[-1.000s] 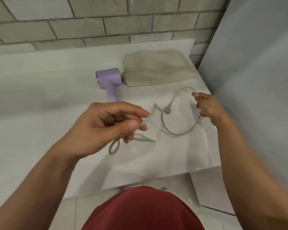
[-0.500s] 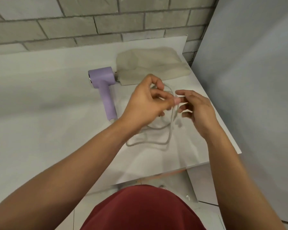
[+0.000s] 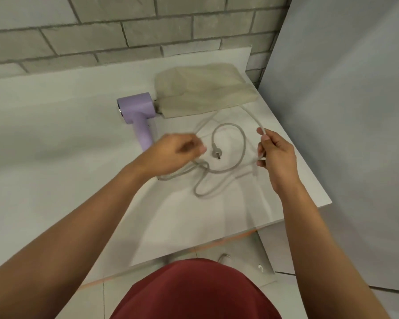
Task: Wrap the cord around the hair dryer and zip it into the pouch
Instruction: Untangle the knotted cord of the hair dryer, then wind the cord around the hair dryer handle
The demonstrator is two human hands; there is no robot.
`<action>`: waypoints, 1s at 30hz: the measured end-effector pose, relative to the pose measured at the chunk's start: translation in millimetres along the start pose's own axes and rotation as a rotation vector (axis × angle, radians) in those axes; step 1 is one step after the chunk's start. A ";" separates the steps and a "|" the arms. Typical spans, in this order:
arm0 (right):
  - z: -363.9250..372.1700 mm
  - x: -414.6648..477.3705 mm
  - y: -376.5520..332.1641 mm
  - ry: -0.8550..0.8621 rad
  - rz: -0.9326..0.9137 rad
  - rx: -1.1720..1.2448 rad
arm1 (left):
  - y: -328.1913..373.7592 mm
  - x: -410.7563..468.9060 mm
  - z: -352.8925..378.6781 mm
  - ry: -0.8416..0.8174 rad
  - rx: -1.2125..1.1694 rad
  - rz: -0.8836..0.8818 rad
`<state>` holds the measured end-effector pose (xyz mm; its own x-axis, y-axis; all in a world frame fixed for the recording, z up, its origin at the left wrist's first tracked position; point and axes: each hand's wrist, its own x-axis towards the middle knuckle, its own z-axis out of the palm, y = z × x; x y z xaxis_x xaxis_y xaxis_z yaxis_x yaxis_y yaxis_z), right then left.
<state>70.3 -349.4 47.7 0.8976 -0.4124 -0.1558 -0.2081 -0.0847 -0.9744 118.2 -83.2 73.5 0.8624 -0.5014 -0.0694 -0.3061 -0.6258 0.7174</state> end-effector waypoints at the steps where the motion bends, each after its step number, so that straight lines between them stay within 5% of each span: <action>1: -1.4 8.0 6.1 0.033 0.000 -0.077 | -13.0 -11.2 4.6 -0.128 0.138 -0.009; 4: -1.5 25.5 15.8 0.042 -0.075 -0.308 | -39.8 -34.3 26.3 -0.362 0.324 0.023; 8: 3.0 45.6 25.9 0.072 -0.108 -0.544 | -53.3 -54.2 28.6 -0.214 0.297 0.122; 11: 7.6 63.3 27.6 0.147 -0.076 -0.551 | -61.6 -74.5 21.8 -0.282 0.433 0.190; 15: 21.9 77.8 13.8 -0.067 -0.020 -0.770 | -72.6 -93.3 26.4 -0.247 0.610 0.239; 19: 42.9 44.6 -3.5 -0.086 -0.259 -0.744 | -79.1 -97.1 33.6 -0.138 0.602 0.286; 22: 56.4 -11.5 -15.1 -0.490 -0.417 -0.553 | -86.2 -95.7 41.6 -0.127 0.580 0.297; 25: 67.6 -49.8 -5.0 -0.979 -0.435 -0.799 | -90.4 -92.6 35.0 -0.229 0.507 0.230; 30: 80.0 -68.0 11.2 -1.020 -0.490 -1.104 | -106.2 -85.6 -10.8 -0.348 0.285 0.255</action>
<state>38.0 -249.8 34.5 0.7386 0.5722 -0.3563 0.4083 -0.8004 -0.4390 81.2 32.6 10.8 0.5758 -0.7979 -0.1786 -0.6282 -0.5715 0.5279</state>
